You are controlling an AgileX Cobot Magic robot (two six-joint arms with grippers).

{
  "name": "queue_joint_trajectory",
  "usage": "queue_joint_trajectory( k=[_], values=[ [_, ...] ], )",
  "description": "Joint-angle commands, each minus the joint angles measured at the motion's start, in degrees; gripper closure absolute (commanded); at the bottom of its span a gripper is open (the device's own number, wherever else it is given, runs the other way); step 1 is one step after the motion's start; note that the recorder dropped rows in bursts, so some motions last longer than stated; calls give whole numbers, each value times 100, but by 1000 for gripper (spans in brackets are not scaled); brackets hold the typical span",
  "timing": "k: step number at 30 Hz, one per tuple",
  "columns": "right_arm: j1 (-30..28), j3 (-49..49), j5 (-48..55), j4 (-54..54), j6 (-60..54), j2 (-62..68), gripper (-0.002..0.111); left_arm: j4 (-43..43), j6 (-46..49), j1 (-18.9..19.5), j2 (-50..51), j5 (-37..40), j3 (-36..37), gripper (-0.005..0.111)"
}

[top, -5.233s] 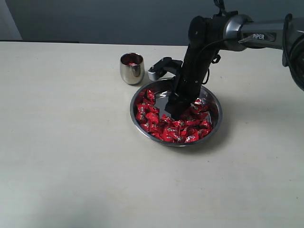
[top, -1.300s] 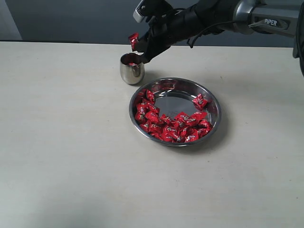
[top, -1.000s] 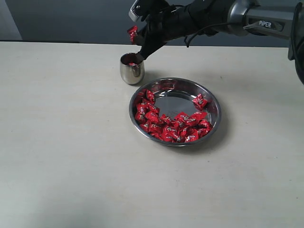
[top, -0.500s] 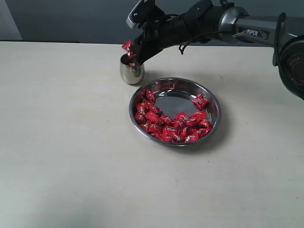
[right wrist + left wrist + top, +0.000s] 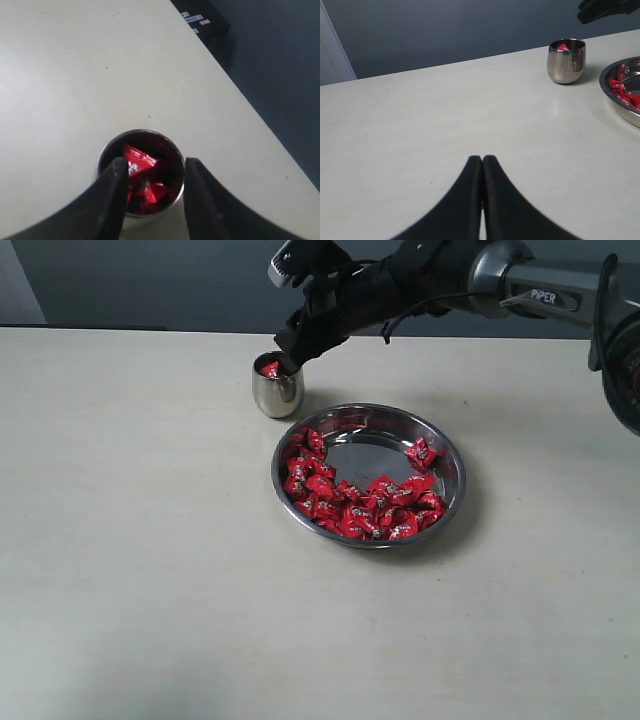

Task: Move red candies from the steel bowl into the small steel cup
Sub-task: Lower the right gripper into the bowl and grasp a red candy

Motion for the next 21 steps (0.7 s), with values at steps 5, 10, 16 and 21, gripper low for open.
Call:
queue_joint_trajectory(
  k=[5, 10, 16, 21],
  values=[
    [-21, -35, 1348, -2468, 2711, -418, 71, -2, -32, -60, -25, -41, -6, 106],
    [-21, -24, 2315, -3148, 3284, -418, 71, -2, -32, -60, -25, -41, -6, 106],
    [-21, -24, 2954, -3638, 3563, -418, 71, -2, -32, -60, -25, -41, -6, 106],
    [-21, -24, 3239, -3803, 3681, -418, 71, -2, -32, -60, -25, -41, -6, 106]
  ],
)
